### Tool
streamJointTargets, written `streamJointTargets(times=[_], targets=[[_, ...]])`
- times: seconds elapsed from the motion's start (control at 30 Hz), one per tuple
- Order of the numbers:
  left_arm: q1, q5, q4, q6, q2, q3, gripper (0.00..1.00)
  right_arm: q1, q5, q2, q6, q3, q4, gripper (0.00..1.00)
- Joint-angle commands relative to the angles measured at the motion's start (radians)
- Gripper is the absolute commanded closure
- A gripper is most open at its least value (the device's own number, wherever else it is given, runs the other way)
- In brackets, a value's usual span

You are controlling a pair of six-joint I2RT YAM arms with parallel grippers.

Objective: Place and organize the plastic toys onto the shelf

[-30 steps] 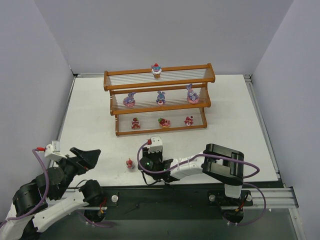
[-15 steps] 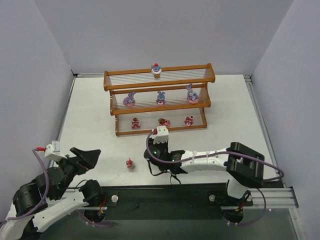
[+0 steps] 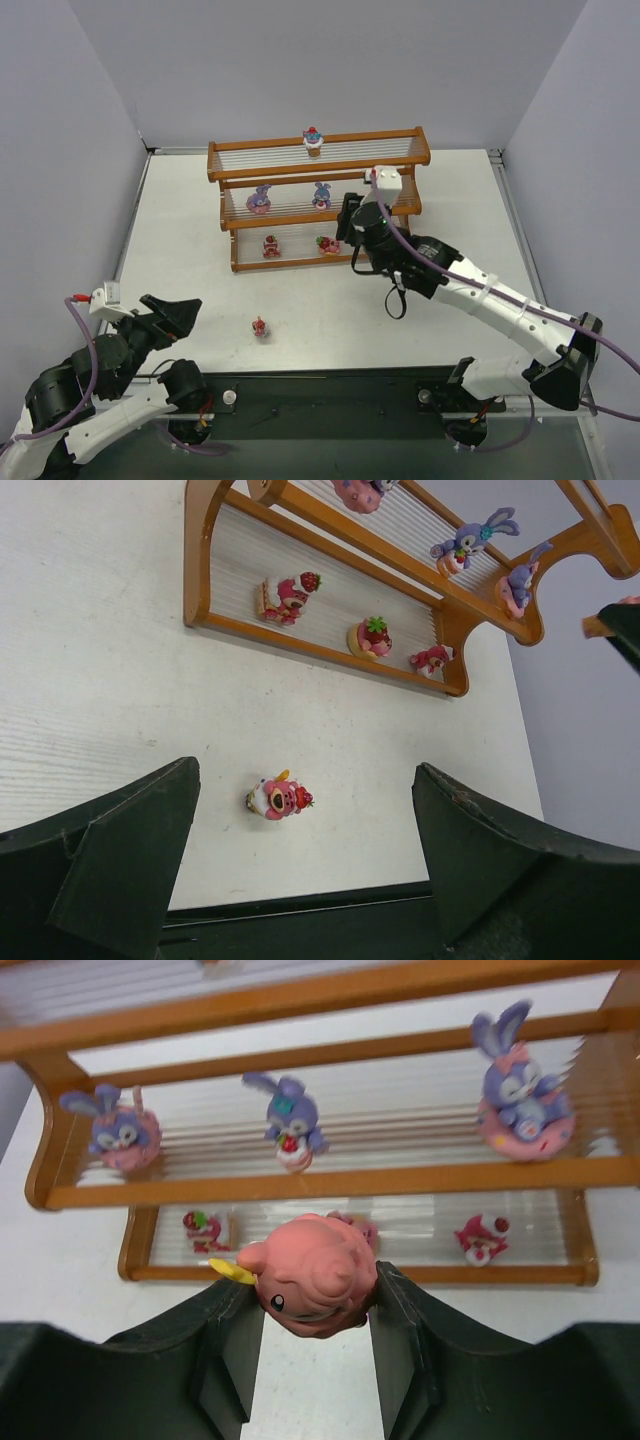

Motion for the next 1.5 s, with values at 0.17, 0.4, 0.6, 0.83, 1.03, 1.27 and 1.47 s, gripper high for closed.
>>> streamJointTargets(times=[0.17,0.4,0.6,0.83,1.03,1.27,1.47], targets=[[-0.010,-0.016,-0.005,-0.010,0.009,0.027,0.03,-0.211,-0.143,0.015,-0.199,0.226,-0.054,1.00],[-0.010,-0.020,-0.011,-0.013,0.009,0.029,0.03,-0.340,-0.226,0.162,-0.247,0.430,-0.063,1.00],[-0.010,-0.023,-0.014,-0.019,0.009,0.029,0.02,-0.406,-0.277,0.265,-0.303,0.518,-0.069,1.00],[-0.013,-0.026,-0.016,-0.021,0.012,0.029,0.03,-0.454,-0.324,0.328,-0.353,0.569,-0.041,1.00],[-0.013,-0.028,-0.019,-0.025,0.009,0.030,0.03,-0.501,-0.389,0.381,-0.339,0.595,-0.049,1.00],[-0.014,-0.028,-0.020,-0.028,0.009,0.030,0.03,-0.535,-0.447,0.421,-0.325,0.602,-0.060,1.00],[-0.016,-0.028,-0.023,-0.028,0.006,0.029,0.03,-0.553,-0.481,0.447,-0.311,0.616,-0.076,1.00]])
